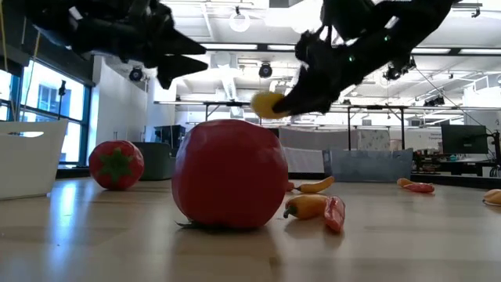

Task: Sort produce into baskets
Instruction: Put the yellow lemon into the white bin

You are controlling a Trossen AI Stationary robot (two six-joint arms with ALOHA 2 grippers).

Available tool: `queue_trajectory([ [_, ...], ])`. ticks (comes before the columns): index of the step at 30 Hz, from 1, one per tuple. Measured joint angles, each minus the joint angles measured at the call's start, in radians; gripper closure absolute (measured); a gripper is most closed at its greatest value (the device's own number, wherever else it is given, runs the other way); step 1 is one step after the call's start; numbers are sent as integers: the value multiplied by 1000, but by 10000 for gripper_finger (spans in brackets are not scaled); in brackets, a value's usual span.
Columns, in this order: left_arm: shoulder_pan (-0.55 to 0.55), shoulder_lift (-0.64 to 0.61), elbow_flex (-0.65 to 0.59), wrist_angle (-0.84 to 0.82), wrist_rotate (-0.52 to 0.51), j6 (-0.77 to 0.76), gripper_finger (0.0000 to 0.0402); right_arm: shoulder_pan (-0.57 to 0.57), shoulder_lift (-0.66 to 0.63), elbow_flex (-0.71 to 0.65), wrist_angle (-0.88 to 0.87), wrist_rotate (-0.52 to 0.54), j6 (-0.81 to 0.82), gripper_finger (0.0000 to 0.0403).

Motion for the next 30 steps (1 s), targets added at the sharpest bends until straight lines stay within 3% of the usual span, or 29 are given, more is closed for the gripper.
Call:
queue_trajectory([
  [4, -32, 113, 76, -6, -8, 60, 175, 22, 0, 0, 50, -1, -8, 287],
  [9, -35, 215, 188, -117, -20, 88, 163, 36, 0, 0, 75, -2, -10, 288],
  [24, -39, 416, 360, -172, 75, 136, 163, 42, 0, 0, 109, -19, -27, 288],
  [30, -37, 422, 370, -179, 110, 166, 200, 43, 0, 0, 113, -21, -29, 284],
])
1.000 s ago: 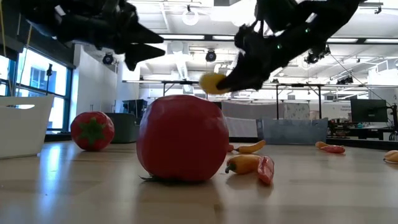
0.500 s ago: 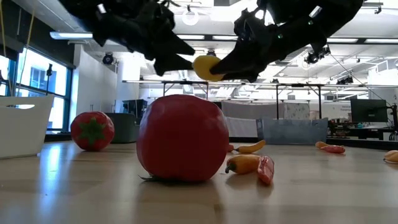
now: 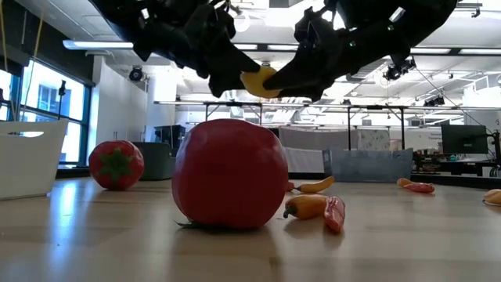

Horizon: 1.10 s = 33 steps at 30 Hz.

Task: Sort produce into baskets
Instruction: Put the yellow lemon into the white bin

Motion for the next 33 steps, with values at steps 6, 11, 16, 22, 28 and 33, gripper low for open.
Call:
queue_trajectory([
  [6, 13, -1, 2, -16, 7, 13, 262, 0, 0, 0, -1, 2, 7, 235],
  [11, 46, -31, 2, -32, 73, 17, 277, 0, 0, 0, -5, 52, 10, 180],
  [16, 62, -127, 2, -167, 124, 46, 279, 0, 0, 0, -20, 56, 10, 147],
  [22, 23, -281, 2, -400, 128, 61, 280, 0, 0, 0, -45, 56, 2, 143],
  [28, -82, -388, 2, -657, 127, -69, 281, 0, 0, 0, -59, 56, -1, 142],
  [33, -230, -433, 2, -880, 127, -237, 281, -3, 0, 0, -69, 56, -8, 142],
])
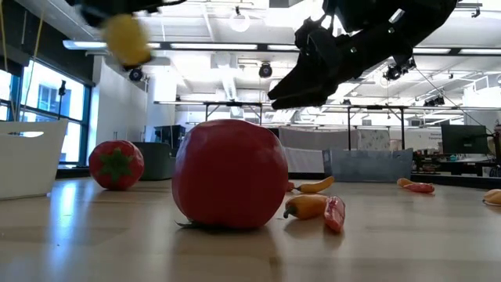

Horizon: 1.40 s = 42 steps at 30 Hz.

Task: Sort produce into baskets
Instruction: Put the yellow lemon into the white bin

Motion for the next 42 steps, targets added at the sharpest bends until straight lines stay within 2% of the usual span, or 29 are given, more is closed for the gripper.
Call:
queue_trajectory([
  [7, -254, -24, 0, -273, 12, -361, 281, 0, 0, 0, 0, 0, -19, 141],
  [10, -355, -16, -1, -300, 26, -479, 281, 0, 0, 0, 2, 1, -35, 141],
  [13, -409, 5, -13, -299, 24, -533, 281, 0, 0, 0, 4, 0, -38, 141],
  [17, -415, 48, -47, -300, -7, -516, 281, 0, 0, 0, 4, 1, -38, 141],
  [26, -401, 130, -109, -298, 0, -384, 281, 0, 0, 0, 4, 1, -35, 142],
  [36, -401, 152, -106, -316, 19, -337, 201, 0, 0, 0, 4, 1, -34, 142],
  [42, -401, 150, -55, -374, 26, -276, 191, 0, 0, 0, -1, 33, -34, 142],
])
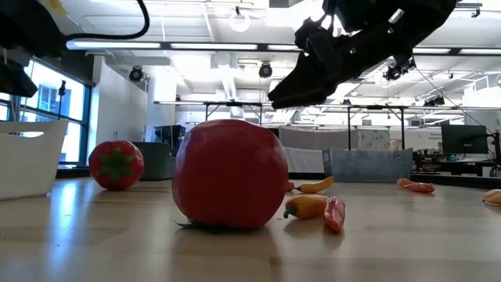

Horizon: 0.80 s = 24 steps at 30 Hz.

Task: Sort produce into baskets
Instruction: Put the yellow lemon into the white bin

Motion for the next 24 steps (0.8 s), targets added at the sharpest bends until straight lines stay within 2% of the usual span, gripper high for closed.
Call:
queue_trajectory([
  [8, 6, 3, 3, -47, -28, 39, 190, 0, 0, 0, -2, 1, 0, 142],
  [11, 37, -3, 12, -44, -63, 47, 204, 0, 0, 0, -3, 1, 0, 142],
  [14, 77, -12, 37, -7, -160, 112, 237, 0, 0, 0, -3, 1, -7, 145],
  [17, 124, -17, 37, 74, -215, 194, 284, 0, 0, 0, -8, 0, -33, 160],
  [22, 186, 13, 37, 144, -268, 278, 376, 1, 0, 0, -11, 17, -46, 217],
  [24, 201, 27, 37, 150, -269, 290, 395, 1, 0, 0, -15, 22, -49, 247],
])
